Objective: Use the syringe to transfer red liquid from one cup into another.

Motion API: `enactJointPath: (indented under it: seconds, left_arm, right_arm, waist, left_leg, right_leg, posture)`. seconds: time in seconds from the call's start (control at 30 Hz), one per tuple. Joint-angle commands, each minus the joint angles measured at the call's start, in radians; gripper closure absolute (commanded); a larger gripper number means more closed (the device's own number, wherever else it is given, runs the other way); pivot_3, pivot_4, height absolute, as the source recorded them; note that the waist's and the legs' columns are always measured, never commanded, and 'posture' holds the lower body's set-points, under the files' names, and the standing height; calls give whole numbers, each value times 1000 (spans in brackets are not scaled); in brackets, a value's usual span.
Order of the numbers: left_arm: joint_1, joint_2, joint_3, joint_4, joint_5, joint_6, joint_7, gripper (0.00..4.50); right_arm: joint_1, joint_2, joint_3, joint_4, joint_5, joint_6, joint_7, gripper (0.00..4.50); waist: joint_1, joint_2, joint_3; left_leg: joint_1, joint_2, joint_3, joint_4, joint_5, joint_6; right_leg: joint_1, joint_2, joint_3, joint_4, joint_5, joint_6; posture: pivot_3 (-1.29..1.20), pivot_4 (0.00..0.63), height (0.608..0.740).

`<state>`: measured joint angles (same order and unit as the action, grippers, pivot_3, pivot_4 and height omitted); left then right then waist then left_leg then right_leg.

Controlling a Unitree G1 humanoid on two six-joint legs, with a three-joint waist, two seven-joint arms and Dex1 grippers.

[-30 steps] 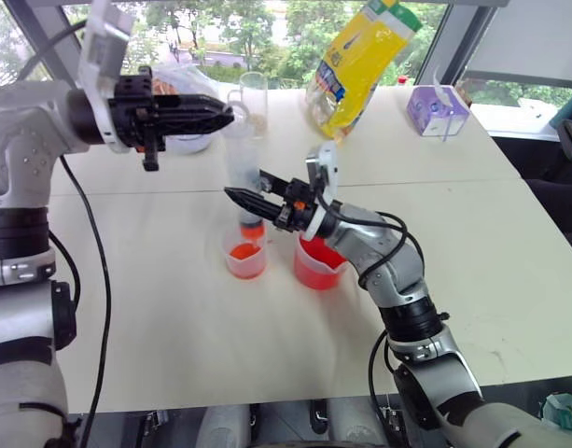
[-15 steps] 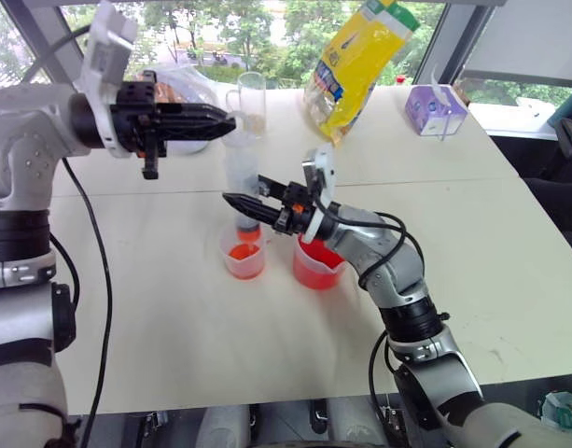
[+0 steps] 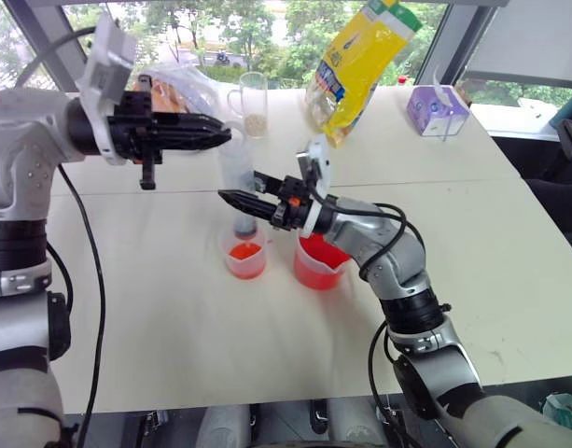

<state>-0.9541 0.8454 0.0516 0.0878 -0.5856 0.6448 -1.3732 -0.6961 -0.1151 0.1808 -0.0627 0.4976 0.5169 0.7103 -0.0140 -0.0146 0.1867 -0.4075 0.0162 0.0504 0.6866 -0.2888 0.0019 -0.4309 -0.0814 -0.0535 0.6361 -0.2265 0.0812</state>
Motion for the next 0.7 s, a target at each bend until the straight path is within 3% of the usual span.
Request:
enactJointPath:
  seconds: [0.03,0.37,0.47,0.67,0.7]
  left_arm:
    - [47,11,-78,-49,30,4,-43,4455]
    - [51,6,-74,-55,24,16,-35,4455]
    - [20,-4,-60,-32,8,41,-25,3332]
    - [-11,-48,-10,-15,-39,86,27,270]
    - [-14,-49,2,-14,-52,100,32,24]
  right_arm:
    - [-87,10,-114,-133,77,-33,-35,2933]
    - [-93,2,-122,-174,133,42,-54,2933]
    - [-80,5,-105,-179,140,57,-53,2933]
    - [-56,5,-87,-182,162,97,-34,2933]
    - [-53,5,-87,-182,166,104,-34,2933]
  waist:
    - [0,0,0]
    - [0,0,0]
    - [3,0,0]
    - [0,0,0]
    - [0,0,0]
  left_leg:
    - [0,0,0,0,0,0]
    - [0,0,0,0,0,0]
    - [0,0,0,0,0,0]
    - [0,0,0,0,0,0]
    - [0,0,0,0,0,0]
  right_leg:
    - [0,0,0,0,0,0]
    - [0,0,0,0,0,0]
    - [0,0,0,0,0,0]
    - [0,0,0,0,0,0]
    - [0,0,0,0,0,0]
  posture:
    - [0,150,740]
    - [0,150,740]
    - [0,150,740]
    - [0,150,740]
    - [0,150,740]
